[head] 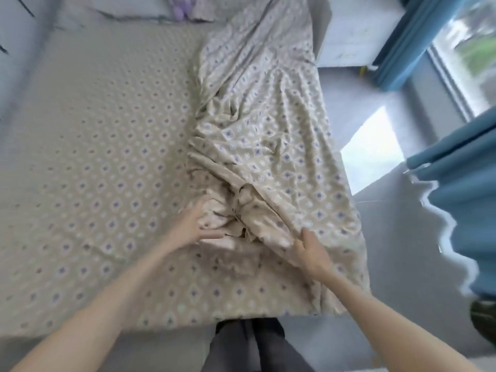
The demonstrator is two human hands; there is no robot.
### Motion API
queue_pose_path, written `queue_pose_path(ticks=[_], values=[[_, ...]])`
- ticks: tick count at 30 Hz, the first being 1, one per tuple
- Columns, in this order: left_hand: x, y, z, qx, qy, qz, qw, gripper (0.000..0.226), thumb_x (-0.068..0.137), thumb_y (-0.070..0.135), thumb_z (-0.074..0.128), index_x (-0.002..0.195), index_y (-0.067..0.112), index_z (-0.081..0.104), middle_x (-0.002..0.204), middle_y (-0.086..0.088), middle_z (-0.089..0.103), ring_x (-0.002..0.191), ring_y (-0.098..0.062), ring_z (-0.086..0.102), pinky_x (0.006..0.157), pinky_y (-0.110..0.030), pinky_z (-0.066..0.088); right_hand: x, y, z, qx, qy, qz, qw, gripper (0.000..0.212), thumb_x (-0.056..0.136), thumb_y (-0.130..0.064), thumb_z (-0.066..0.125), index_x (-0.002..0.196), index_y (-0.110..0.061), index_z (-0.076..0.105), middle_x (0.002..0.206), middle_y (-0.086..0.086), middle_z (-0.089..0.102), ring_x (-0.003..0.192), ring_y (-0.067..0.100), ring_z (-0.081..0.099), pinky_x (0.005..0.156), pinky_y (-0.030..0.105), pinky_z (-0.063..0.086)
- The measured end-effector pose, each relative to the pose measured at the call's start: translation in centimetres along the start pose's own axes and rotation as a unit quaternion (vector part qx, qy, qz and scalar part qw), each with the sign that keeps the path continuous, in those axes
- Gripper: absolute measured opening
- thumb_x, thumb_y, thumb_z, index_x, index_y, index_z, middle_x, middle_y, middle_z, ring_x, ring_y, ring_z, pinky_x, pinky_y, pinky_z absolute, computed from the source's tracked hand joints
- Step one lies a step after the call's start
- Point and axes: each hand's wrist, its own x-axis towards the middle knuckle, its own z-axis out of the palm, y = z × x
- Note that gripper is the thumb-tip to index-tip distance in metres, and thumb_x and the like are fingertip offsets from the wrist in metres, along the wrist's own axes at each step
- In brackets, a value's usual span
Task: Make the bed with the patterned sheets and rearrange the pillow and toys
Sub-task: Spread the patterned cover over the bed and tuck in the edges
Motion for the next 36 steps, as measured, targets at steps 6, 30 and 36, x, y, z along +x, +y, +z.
queue_pose_path(ticks=[6, 30, 36], values=[[-3.0, 3.9, -1.2, 0.471, 0.034, -0.018, 0.881, 0.024, 0.085, 0.013, 0.053, 0.106, 0.019, 0.063, 0.113, -0.005, 0.065, 0.104, -0.023, 0.061, 0.074, -0.028, 0.045, -4.5, 1.9, -4.4, -0.269, -0.048, -0.051, 0.961, 0.072, 0.083, -0.049, 0.056, 0.146, -0.031, 0.025, 0.121, -0.002, 0.061, 0.103, 0.023, 0.061, 0.074, 0.033, 0.050], [-10.7, 3.2, 0.1, 0.457, -0.057, -0.072, 0.885, 0.056, 0.088, 0.052, 0.051, 0.128, 0.013, 0.050, 0.128, -0.006, 0.057, 0.116, -0.023, 0.055, 0.091, -0.033, 0.046, -10.4, -1.1, -4.8, 0.026, 0.053, -0.002, 0.998, 0.040, 0.077, -0.040, 0.052, 0.114, -0.028, 0.064, 0.103, -0.008, 0.070, 0.095, 0.016, 0.063, 0.079, 0.033, 0.052], [-8.5, 6.1, 5.7, 0.205, -0.100, 0.020, 0.973, 0.130, 0.059, 0.057, 0.081, 0.152, 0.023, -0.003, 0.158, -0.007, 0.008, 0.145, -0.025, 0.014, 0.115, -0.044, 0.025, -11.4, -1.5, -4.0, 0.089, 0.087, -0.064, 0.990, 0.030, 0.086, -0.023, 0.051, 0.063, -0.042, 0.059, 0.055, -0.023, 0.056, 0.052, -0.004, 0.048, 0.050, 0.014, 0.034]])
